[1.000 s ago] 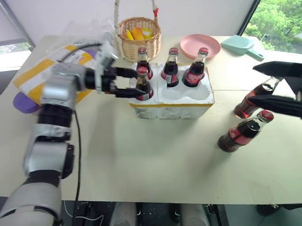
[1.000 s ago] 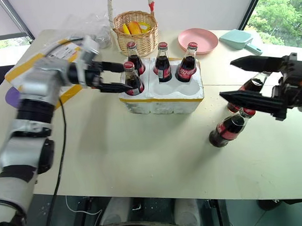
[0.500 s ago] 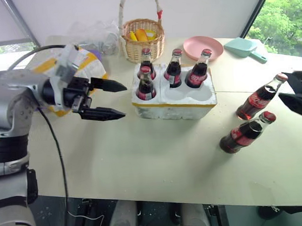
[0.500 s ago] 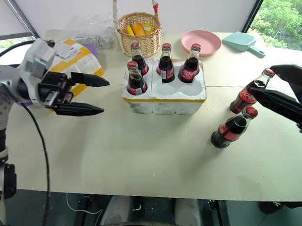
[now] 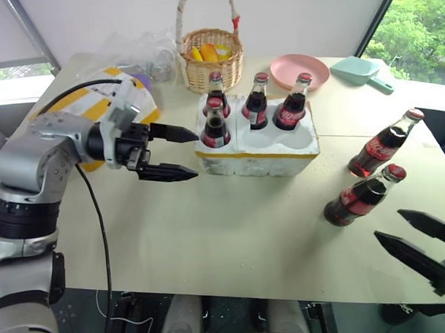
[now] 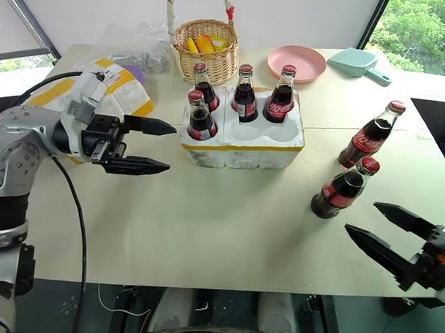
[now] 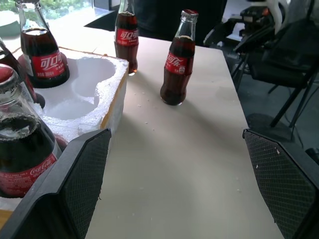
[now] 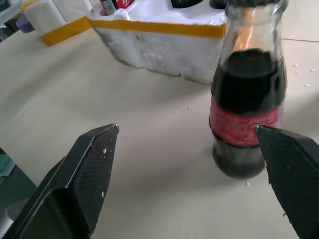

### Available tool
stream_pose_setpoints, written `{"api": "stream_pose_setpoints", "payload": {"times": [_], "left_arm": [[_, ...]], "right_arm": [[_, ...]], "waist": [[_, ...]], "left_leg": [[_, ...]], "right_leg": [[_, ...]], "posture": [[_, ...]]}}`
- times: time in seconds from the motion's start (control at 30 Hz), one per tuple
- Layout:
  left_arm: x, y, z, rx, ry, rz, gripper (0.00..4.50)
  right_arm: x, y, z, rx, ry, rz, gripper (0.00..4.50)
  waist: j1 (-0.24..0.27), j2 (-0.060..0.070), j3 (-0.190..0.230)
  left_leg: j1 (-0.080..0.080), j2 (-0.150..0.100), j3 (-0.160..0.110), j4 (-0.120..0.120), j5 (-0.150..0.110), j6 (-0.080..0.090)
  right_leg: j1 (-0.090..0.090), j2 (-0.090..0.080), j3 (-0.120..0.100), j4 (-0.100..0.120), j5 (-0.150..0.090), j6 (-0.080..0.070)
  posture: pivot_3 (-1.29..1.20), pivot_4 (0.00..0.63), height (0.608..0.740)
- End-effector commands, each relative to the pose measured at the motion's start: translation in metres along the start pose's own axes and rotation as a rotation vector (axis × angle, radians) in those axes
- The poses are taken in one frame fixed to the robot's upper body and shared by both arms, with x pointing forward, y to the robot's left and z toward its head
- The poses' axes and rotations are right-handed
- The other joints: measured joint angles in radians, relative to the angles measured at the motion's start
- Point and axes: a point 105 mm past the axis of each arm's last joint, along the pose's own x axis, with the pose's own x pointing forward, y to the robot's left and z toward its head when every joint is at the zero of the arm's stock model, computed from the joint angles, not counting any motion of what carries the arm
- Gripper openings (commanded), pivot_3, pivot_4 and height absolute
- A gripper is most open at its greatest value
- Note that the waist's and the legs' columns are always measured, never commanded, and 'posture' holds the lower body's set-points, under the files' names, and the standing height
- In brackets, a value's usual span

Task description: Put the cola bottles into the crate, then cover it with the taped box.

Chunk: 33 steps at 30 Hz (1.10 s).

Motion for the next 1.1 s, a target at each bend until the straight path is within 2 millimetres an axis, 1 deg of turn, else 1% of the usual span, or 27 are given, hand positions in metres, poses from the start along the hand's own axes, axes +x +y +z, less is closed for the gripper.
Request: {"api": "stream_pose_setpoints", "payload": {"times": [0.03, 0.1, 0.27, 0.33, 0.6, 0.73, 0.83, 0.97, 1.1], "left_arm": [[0.001, 0.003, 0.000, 0.062, 0.020, 0.028, 4.43], [0.001, 0.004, -0.002, 0.067, 0.025, 0.037, 4.43], [0.002, 0.002, 0.003, 0.062, 0.010, 0.033, 4.43], [0.001, 0.002, 0.003, 0.067, 0.012, 0.039, 4.43], [0.000, 0.001, 0.008, 0.074, 0.010, 0.050, 4.43], [-0.001, 0.001, 0.008, 0.074, 0.007, 0.058, 4.43], [0.000, 0.002, 0.008, 0.080, 0.008, 0.063, 4.43], [0.000, 0.002, 0.010, 0.082, 0.005, 0.064, 4.43], [0.001, 0.001, 0.012, 0.086, 0.004, 0.061, 4.43]], "right_arm": [[0.012, -0.005, -0.007, -0.037, -0.022, -0.016, 4.50], [0.016, -0.008, -0.008, -0.037, -0.042, -0.020, 4.50], [0.024, -0.015, -0.006, -0.028, -0.084, -0.020, 4.50], [0.027, -0.021, -0.005, -0.027, -0.098, -0.035, 4.50], [0.026, -0.029, -0.003, -0.018, -0.118, -0.059, 4.50], [0.029, -0.031, -0.003, -0.012, -0.130, -0.057, 4.50], [0.037, -0.034, -0.003, -0.006, -0.137, -0.051, 4.50], [0.049, -0.045, -0.004, 0.014, -0.152, -0.067, 4.50], [0.060, -0.051, -0.005, 0.017, -0.160, -0.071, 4.50]], "waist": [[-0.001, 0.000, 0.000], [0.001, 0.001, 0.000], [0.003, 0.001, 0.000], [0.002, 0.001, 0.000], [0.003, 0.001, 0.000], [0.003, 0.001, 0.000], [0.001, 0.001, 0.000], [0.002, 0.001, 0.000], [0.003, 0.001, 0.000]], "left_leg": [[0.000, 0.000, 0.000, 0.000, 0.000, 0.000], [0.000, 0.000, 0.000, 0.000, 0.000, 0.000], [0.000, 0.000, 0.000, 0.000, 0.000, 0.000], [0.000, 0.000, 0.001, 0.000, 0.000, 0.000], [0.000, -0.001, 0.001, 0.000, 0.000, 0.000], [0.000, -0.001, 0.001, 0.000, 0.000, 0.000], [0.000, -0.001, 0.001, 0.000, 0.000, 0.000], [0.000, -0.001, 0.001, 0.000, 0.000, 0.000], [0.000, -0.001, 0.001, 0.000, 0.000, 0.000]], "right_leg": [[0.000, 0.000, 0.000, 0.000, 0.000, 0.000], [0.000, 0.000, 0.000, 0.000, 0.000, 0.000], [0.000, 0.000, 0.000, 0.000, 0.000, 0.000], [0.000, 0.001, 0.000, 0.000, 0.000, 0.000], [0.000, 0.001, 0.000, 0.000, 0.000, 0.000], [0.000, 0.001, 0.000, 0.000, 0.000, 0.000], [0.000, 0.001, 0.000, 0.000, 0.000, 0.000], [0.000, 0.001, 0.000, 0.000, 0.000, 0.000], [0.000, 0.001, 0.000, 0.000, 0.000, 0.000]], "posture": [[0.00, 0.150, 0.740], [0.00, 0.150, 0.740], [0.00, 0.150, 0.740], [0.00, 0.150, 0.740], [0.00, 0.150, 0.740], [0.00, 0.150, 0.740], [0.00, 0.150, 0.740], [0.00, 0.150, 0.740], [0.00, 0.150, 0.740]]}}
